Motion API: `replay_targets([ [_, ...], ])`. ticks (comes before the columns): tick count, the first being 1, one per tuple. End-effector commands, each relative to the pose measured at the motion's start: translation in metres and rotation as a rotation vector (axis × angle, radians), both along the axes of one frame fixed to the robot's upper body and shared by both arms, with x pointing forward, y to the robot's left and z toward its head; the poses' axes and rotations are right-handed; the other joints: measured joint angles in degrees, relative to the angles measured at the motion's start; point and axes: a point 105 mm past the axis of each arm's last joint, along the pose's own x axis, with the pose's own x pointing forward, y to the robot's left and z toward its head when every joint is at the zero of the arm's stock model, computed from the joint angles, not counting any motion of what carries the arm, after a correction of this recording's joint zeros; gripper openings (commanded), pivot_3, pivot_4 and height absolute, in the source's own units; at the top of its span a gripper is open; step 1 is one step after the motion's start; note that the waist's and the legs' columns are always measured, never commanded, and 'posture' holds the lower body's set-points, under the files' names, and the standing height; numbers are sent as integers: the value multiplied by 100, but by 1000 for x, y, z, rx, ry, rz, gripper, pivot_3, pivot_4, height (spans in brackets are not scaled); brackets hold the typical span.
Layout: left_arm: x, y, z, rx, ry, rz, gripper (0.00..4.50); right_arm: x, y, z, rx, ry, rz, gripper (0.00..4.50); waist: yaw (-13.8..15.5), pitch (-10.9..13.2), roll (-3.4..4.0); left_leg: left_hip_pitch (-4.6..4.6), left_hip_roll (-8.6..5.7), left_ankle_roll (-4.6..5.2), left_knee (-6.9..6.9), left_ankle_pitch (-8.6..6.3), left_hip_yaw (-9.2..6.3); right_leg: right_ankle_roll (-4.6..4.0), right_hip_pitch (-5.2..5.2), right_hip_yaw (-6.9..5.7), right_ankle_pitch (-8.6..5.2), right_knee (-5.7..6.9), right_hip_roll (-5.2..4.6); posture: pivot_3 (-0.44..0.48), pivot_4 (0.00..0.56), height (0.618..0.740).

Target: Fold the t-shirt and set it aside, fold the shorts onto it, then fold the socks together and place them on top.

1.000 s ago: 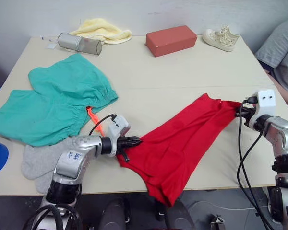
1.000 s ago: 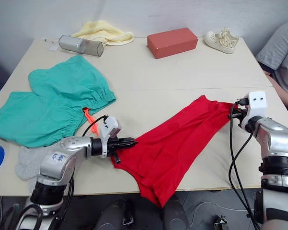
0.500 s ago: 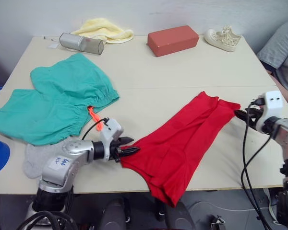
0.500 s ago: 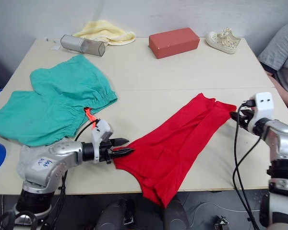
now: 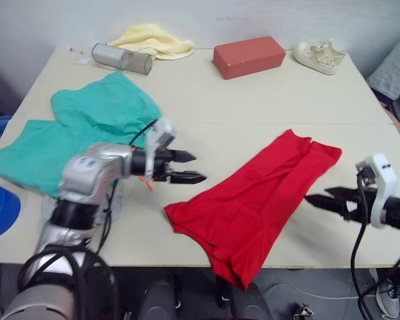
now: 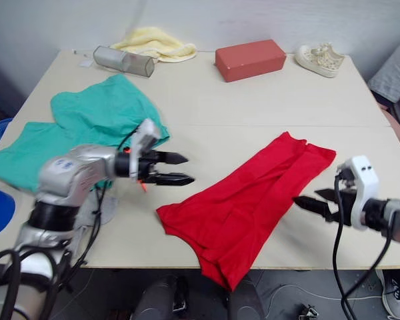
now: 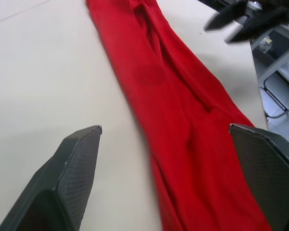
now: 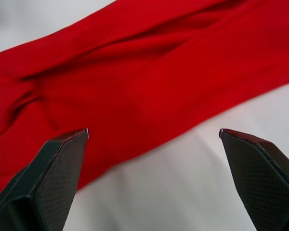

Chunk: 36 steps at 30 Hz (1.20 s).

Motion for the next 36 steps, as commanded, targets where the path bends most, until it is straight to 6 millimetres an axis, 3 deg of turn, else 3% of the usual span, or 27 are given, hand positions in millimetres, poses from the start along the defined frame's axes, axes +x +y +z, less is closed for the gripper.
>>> replay_targets([
  [1, 13, -21, -5, 34, -37, -40, 4438, -14, 7, -2, 4, -2, -31, 4435, 3, 0, 0, -8, 0, 3, 2, -2, 0, 0, -6, -1, 0, -4, 0, 0, 150, 740],
  [5, 22, -46, -15, 75, -42, -100, 4438, -30, 18, -21, 10, 62, -54, 4435, -1, -1, -1, -82, -5, 15, 25, 2, 21, 6, -92, 5, 3, 22, 15, 0, 150, 740],
  [9, 28, -71, -16, 59, -36, -102, 4438, -44, 21, -34, 27, 113, -81, 4435, 6, -1, -1, -100, -6, 14, 26, 10, 12, 6, -109, -7, 3, 25, 23, 0, 150, 740],
  [13, 28, -94, -24, 60, -17, -115, 4438, -58, 38, -44, 88, 159, -54, 4435, 7, -1, -3, -117, -17, 36, 33, 11, -2, 13, -110, -29, 7, 19, 21, 0, 150, 740],
  [21, 25, -118, -41, 109, -15, -104, 4438, -46, 69, -58, 142, 176, -63, 4435, -100, -14, -24, -118, -12, 68, 35, -1, -20, 10, -107, -66, 11, 27, 22, 0, 150, 740],
  [26, 34, -121, -47, 158, -84, -21, 4438, -44, 84, -67, 122, 210, -49, 4435, -155, -62, -100, -90, -1, 65, 28, 9, -42, -8, -70, -77, 19, 23, 18, 0, 150, 740],
  [30, 40, -121, -31, 78, -72, 19, 4438, -43, 86, -66, 120, 200, -49, 4435, -162, -80, -129, -75, 4, 64, 19, 9, -46, -17, -57, -77, 17, 22, 13, 0, 150, 740],
  [33, 50, -106, -20, 69, -92, 39, 4438, -40, 81, -62, 110, 175, -73, 4435, -165, -80, -129, -77, 4, 62, 17, 10, -46, -17, -60, -77, 17, 24, 14, 0, 150, 740],
  [36, 54, -90, -23, 109, -68, 55, 4438, -42, 80, -60, 116, 173, -74, 4435, -152, -81, -128, -76, 4, 61, 13, 11, -44, -17, -63, -77, 17, 25, 15, 0, 150, 740],
])
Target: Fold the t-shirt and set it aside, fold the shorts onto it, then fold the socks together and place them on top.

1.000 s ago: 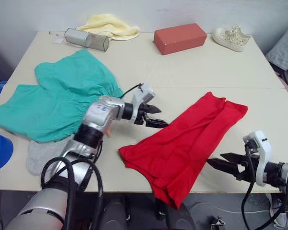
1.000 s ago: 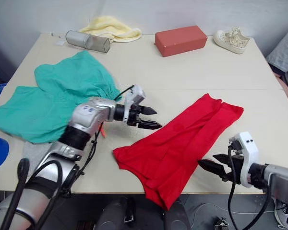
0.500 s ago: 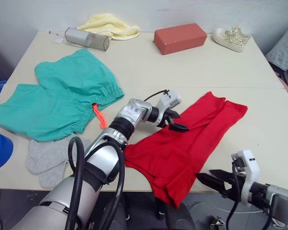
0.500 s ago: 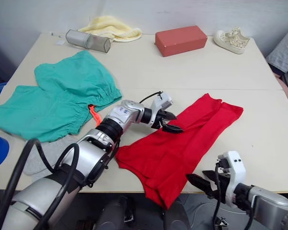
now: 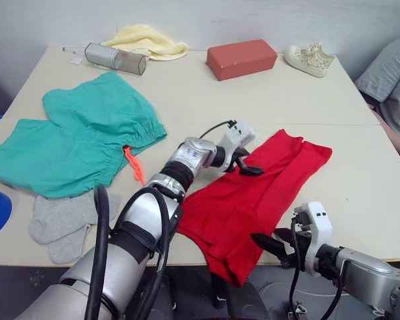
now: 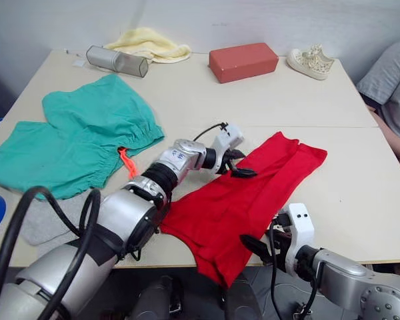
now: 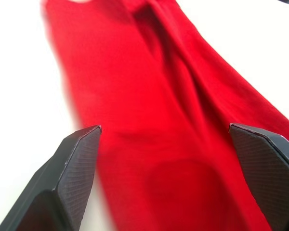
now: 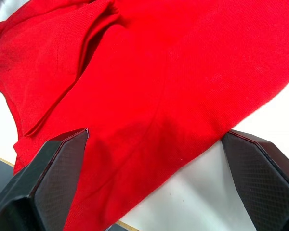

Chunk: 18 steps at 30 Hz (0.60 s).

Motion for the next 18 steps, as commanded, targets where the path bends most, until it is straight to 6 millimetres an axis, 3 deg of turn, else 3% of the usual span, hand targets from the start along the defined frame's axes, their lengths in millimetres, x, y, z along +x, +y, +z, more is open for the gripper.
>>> replay_targets([
  [1, 3, 11, 3, 34, 9, -3, 4438, -9, 5, -8, 22, 65, 30, 4435, 11, -2, 3, 0, 0, -1, -2, 1, 0, 0, 0, 0, 0, 0, 0, 0, 150, 740],
  [5, 0, 17, -9, 46, 70, 2, 4438, -12, 5, -6, 33, 71, 23, 4435, 26, -1, 3, -7, -5, -3, -3, 1, -2, 0, -2, 0, -1, -3, 1, 0, 150, 740],
  [14, -23, -3, -34, 81, 188, -72, 4438, -17, 8, -5, 40, 120, 17, 4435, 151, -2, 2, -21, -13, 0, 10, 0, -11, 2, -2, 1, -2, -9, 2, 0, 150, 740],
  [16, -27, -8, -38, 72, 209, -74, 4043, -16, 8, -5, 38, 127, 17, 4500, 165, -3, 2, -21, -13, 0, 11, 1, -18, 2, 1, 2, -2, -8, 3, 0, 150, 740],
  [18, -30, -12, -43, 74, 216, -78, 3578, -15, 8, -5, 37, 130, 14, 4094, 165, -3, 2, -21, -13, 0, 11, 2, -25, 2, 4, 2, -2, -7, 3, 0, 150, 740],
])
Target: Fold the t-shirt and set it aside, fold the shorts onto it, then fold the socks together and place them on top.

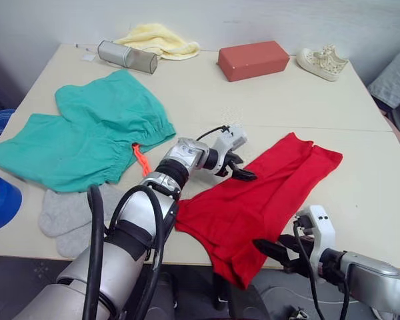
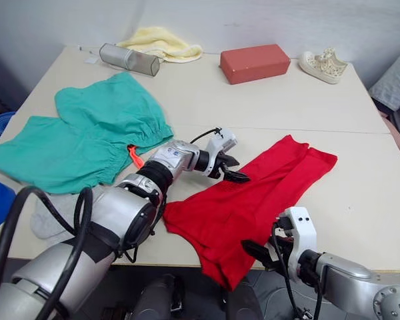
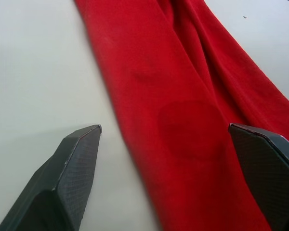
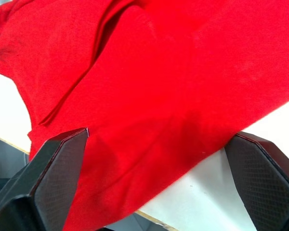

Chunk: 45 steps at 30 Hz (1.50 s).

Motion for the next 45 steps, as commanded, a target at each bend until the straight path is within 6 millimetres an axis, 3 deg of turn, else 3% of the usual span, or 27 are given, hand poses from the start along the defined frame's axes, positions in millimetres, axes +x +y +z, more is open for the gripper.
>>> replay_targets([
  [1, -10, -8, -16, 24, 42, -16, 3236, -6, 6, -6, 36, 57, 20, 3823, 1, 0, 0, -1, 0, 1, 0, 1, -2, 0, 0, 0, 0, 0, 0, 0, 150, 740],
  [11, -9, -3, -32, 33, 10, 23, 75, 1, 1, -6, 14, 41, 2, 280, 9, -1, 2, -3, -1, -1, 2, 2, -8, 1, 2, -2, 0, 1, -2, 0, 150, 740],
  [12, -6, -2, -30, 11, 9, 52, 0, 2, 0, -5, 12, 36, -1, 52, 9, -1, 2, -3, -1, -1, 2, 2, -8, 1, 2, -2, 0, 1, -2, 0, 150, 740],
  [26, 21, 40, -16, -140, 4, 257, 0, 9, -44, 15, -111, -40, -19, 52, -22, -6, 10, 3, -3, 1, 6, 21, -2, 15, 4, 3, 14, 9, -1, 0, 150, 740],
  [35, 13, 55, -6, -256, -38, 403, 0, 31, -62, 17, -193, -78, 27, 52, -18, -17, 33, 6, 1, -26, 4, 37, -2, 15, 4, 21, 14, 14, -8, 0, 150, 740],
  [45, -8, 93, 8, -218, -183, 558, 0, 52, -63, 15, -231, -111, 101, 52, -4, -17, 48, 7, 2, -48, 4, 52, -3, 14, 3, 25, 13, 21, -5, 0, 150, 740],
])
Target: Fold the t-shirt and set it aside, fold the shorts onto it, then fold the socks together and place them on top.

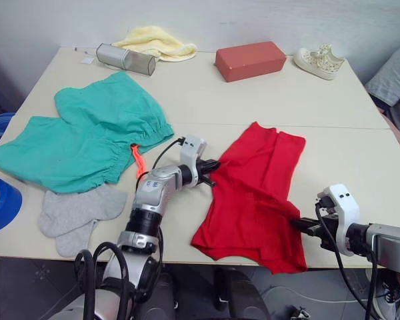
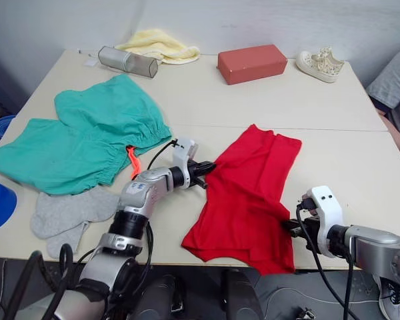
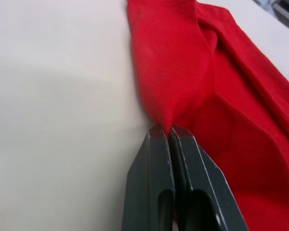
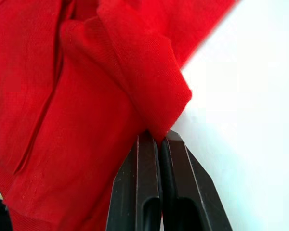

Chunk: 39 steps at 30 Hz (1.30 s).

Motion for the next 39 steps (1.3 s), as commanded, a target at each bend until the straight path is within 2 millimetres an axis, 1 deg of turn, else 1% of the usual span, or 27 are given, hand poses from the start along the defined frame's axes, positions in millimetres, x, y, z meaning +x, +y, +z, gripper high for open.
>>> replay_targets([
  [1, -7, 6, 18, 25, -75, 25, 0, 5, -1, 2, -17, -18, 26, 52, 9, 0, 5, 0, 0, -1, 1, 0, 0, 0, 0, 0, 0, 1, 0, 0, 150, 740],
  [4, -10, 20, 22, 40, -121, 118, 0, 10, 2, 1, -25, -20, 64, 52, 17, -1, 8, -1, -5, 1, 1, 1, -1, 0, 1, -1, 0, 0, -2, 0, 150, 740],
  [5, -13, 22, 21, 51, -124, 118, 0, 11, 4, 1, -23, -24, 80, 52, 19, -1, 8, -1, -6, 1, 1, 1, 0, 0, 1, 0, 0, -1, -4, 0, 150, 740],
  [9, -22, 25, 14, 66, -94, 108, 0, 12, 15, 0, 13, -32, 135, 52, 13, -3, 10, -1, -3, 1, 1, 1, -2, -1, 1, 0, 0, -1, -5, 0, 150, 740],
  [12, -26, 26, 15, 51, -97, 95, 0, 13, 17, 1, 42, -57, 137, 52, 13, -4, 13, 0, -3, 1, 0, 1, -2, -1, 1, -1, 0, 0, -5, 0, 150, 740],
  [15, -29, 27, 20, 54, -148, 38, 678, 5, 17, 11, 56, -119, 218, 683, 21, -5, 14, -1, -6, 1, -1, 1, -2, -1, 1, -3, 0, -1, -1, 0, 150, 740],
  [17, -29, 29, 24, 40, -170, 11, 1265, 1, 15, 17, 72, -150, 243, 1339, 24, -5, 16, -1, -6, 1, -2, 1, -2, -1, 1, -4, 0, -1, 0, 0, 150, 740],
  [18, -30, 30, 28, 39, -189, -12, 1630, -1, 14, 21, 73, -170, 257, 1743, 23, -5, 16, -2, -6, 2, -2, 0, -2, -1, 1, -4, 0, -2, -2, 0, 150, 740],
  [20, -35, 36, 40, 66, -270, -131, 2251, -8, 3, 32, 73, -227, 281, 2428, 26, -4, 17, -1, -7, 3, -1, 0, -1, -1, 1, -5, 0, -1, -2, 0, 150, 740],
  [22, -37, 46, 51, 103, -359, -221, 2915, -15, -10, 38, 34, -283, 323, 3164, 25, -4, 18, 1, -6, 2, -2, 0, -1, -2, 2, -8, -1, -1, 4, 0, 150, 740],
  [25, -46, 56, 58, 115, -407, -353, 3901, -21, -26, 39, -62, -344, 376, 4212, 21, -5, 19, 14, -7, 16, -5, -9, 1, -5, 12, -13, -2, -5, 7, 0, 150, 740],
  [26, -52, 61, 60, 121, -423, -419, 4229, -17, -32, 42, -107, -408, 376, 4500, 15, -7, 22, 26, -7, 21, -6, -13, 2, -6, 25, -18, -3, -9, 7, 0, 150, 740],
  [27, -56, 64, 61, 125, -433, -464, 4467, -15, -35, 44, -138, -453, 376, 4500, -3, -7, 22, 35, -7, 31, -8, -19, 3, -7, 34, -21, -3, -12, 6, 0, 150, 740],
  [29, -63, 71, 63, 134, -452, -520, 4467, -13, -39, 47, -179, -535, 407, 4500, -10, -8, 25, 47, -4, 28, -8, -23, 6, -9, 45, -24, -5, -15, 5, 0, 150, 740],
  [30, -66, 75, 64, 141, -468, -540, 4467, -10, -46, 44, -260, -553, 408, 4500, -9, -8, 31, 50, -4, 27, -8, -23, 5, -12, 48, -23, -6, -15, 4, 0, 150, 740],
  [32, -71, 82, 65, 155, -492, -576, 4467, -6, -55, 40, -363, -573, 412, 4500, -6, -7, 44, 51, -6, 24, -8, -22, 4, -13, 49, -20, -7, -14, 4, 0, 150, 740],
  [35, -79, 91, 62, 199, -502, -634, 4467, -3, -48, 46, -337, -674, 461, 4500, -14, -6, 44, 52, -4, 7, -8, -12, 5, -13, 49, -18, -7, -14, 3, 0, 150, 740],
  [37, -81, 100, 59, 246, -515, -647, 4467, -2, -46, 47, -380, -710, 507, 4500, -11, -2, 53, 52, -3, 5, -8, -12, 5, -13, 49, -18, -7, -13, 4, 0, 150, 740],
  [39, -84, 112, 51, 351, -578, -693, 4467, -3, -42, 50, -431, -781, 571, 4500, -10, -2, 56, 54, -4, 6, -8, -13, 5, -13, 49, -17, -7, -12, 3, 0, 150, 740],
])
